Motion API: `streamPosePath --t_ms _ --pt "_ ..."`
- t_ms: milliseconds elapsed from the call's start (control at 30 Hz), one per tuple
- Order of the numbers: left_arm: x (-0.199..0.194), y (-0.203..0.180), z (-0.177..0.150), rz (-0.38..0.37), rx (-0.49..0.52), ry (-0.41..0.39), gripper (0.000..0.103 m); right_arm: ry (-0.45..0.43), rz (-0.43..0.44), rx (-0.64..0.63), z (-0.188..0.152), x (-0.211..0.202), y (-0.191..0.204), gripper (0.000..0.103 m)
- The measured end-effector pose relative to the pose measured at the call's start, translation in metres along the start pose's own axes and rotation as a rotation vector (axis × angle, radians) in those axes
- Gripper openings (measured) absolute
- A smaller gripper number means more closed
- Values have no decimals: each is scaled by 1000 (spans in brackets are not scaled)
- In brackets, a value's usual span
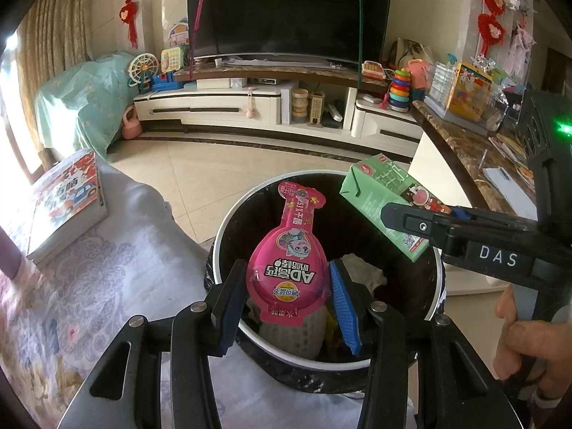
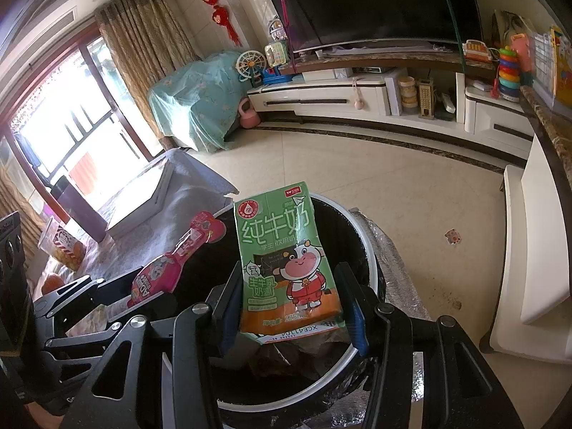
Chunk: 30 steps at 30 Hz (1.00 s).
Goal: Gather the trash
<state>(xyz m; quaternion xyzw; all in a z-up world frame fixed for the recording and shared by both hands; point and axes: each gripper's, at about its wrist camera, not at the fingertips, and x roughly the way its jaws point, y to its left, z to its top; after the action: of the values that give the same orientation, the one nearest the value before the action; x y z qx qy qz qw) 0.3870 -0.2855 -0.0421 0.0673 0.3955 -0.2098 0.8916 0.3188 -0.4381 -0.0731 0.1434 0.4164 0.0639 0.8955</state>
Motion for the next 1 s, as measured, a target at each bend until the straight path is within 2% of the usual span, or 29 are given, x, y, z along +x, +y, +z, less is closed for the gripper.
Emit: streamPosePath --t_ms 100,167,233,300,367,433,733,1000 --pt "-1 3 0 17 -15 14 52 -7 10 20 1 -4 -2 53" --pt "-6 4 0 14 -27 2 55 -22 11 31 1 -9 -3 64" --pt "-13 6 -2 14 -41 -9 55 -37 19 43 -1 -17 -3 70" --pt "-23 6 -7 18 -51 -28 56 -50 28 53 -4 -24 -2 71" --pt "-35 8 -17 24 -70 -48 61 -63 36 65 -8 -32 -1 79" --pt "-47 10 -28 22 -93 -64 62 -80 46 72 -15 -43 3 83" --pt "-104 19 -100 11 -193 -109 65 -134 53 56 -61 -81 32 90" --pt "-157 9 -153 58 -208 -185 78 -205 5 17 -100 -110 58 96"
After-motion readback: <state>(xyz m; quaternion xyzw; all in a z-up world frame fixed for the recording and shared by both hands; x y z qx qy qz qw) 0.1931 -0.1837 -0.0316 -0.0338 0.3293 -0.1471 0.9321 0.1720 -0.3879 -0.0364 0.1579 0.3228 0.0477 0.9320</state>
